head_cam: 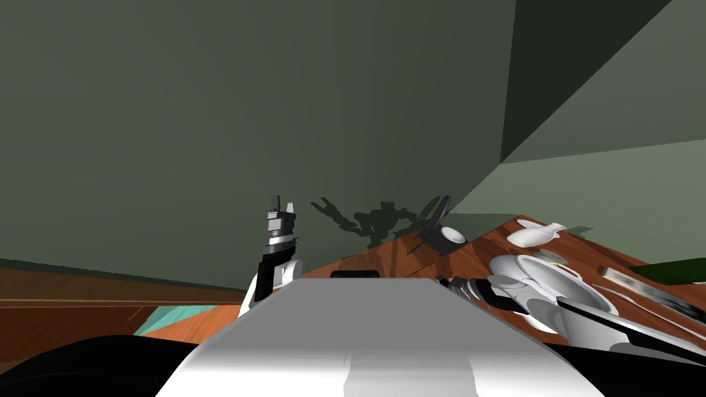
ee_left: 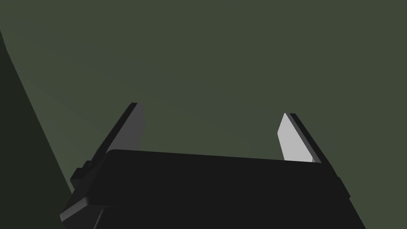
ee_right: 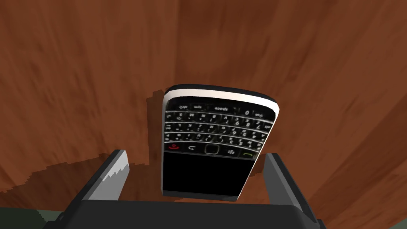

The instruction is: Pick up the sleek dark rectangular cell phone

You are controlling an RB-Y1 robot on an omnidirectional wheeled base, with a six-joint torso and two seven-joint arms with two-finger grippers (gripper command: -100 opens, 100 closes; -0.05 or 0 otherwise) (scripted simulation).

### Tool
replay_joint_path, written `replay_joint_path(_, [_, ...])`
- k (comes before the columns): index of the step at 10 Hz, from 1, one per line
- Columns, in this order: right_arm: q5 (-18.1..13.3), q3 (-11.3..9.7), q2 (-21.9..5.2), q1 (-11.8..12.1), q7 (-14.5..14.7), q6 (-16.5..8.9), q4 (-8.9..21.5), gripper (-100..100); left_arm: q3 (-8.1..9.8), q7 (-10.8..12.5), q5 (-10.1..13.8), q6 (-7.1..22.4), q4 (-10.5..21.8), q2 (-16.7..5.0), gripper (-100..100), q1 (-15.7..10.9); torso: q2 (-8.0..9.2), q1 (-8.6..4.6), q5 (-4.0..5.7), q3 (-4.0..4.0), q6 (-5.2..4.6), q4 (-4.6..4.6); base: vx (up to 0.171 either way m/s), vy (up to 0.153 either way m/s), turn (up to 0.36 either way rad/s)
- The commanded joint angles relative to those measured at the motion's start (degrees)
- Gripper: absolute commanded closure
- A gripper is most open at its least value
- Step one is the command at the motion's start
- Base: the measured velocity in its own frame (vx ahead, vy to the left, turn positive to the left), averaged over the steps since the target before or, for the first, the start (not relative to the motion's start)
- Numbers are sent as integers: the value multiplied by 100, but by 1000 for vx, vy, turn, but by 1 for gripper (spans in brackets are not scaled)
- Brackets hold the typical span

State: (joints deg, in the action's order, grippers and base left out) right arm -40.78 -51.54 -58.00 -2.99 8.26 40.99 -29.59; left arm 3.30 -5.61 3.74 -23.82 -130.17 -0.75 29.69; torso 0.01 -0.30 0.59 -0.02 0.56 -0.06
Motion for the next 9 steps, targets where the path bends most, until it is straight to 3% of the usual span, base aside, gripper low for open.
replay_joint_path(1, [0, 0, 0, 0, 0, 0, 0, -100, 0, 0, 0, 0, 0, 0, 0, 0, 0, 0, 0, 0, 0, 0, 4, -34, 13])
replay_joint_path(2, [-1, 0, 19, -2, 10, -5, 17, 100, 0, 0, 0, 0, 0, 0, 0, 0, -6, -10, 6, -4, 0, -2, 0, 0, 0])
replay_joint_path(6, [1, -2, 22, 2, 5, 9, 9, 100, 0, 0, 0, 0, 0, 0, 0, 0, -15, -26, 12, -9, 4, -3, 0, 0, 0])
replay_joint_path(7, [1, -2, 23, 1, 6, 9, 8, 0, 0, 0, 0, 0, 0, 0, 0, 0, -15, -26, 12, -10, 3, -3, 0, 0, 0])
replay_joint_path(8, [-20, -37, -158, -10, -90, -5, -153, 100, 0, 0, 0, 0, 0, 0, 0, 0, -16, -26, 12, -10, 3, -4, 0, 37, -46])
replay_joint_path(9, [-20, -37, -158, -10, -90, -5, -153, 100, 0, 0, 0, 0, 0, 1, 0, 1, -16, -14, 7, -9, 2, -2, -5, 49, -20])
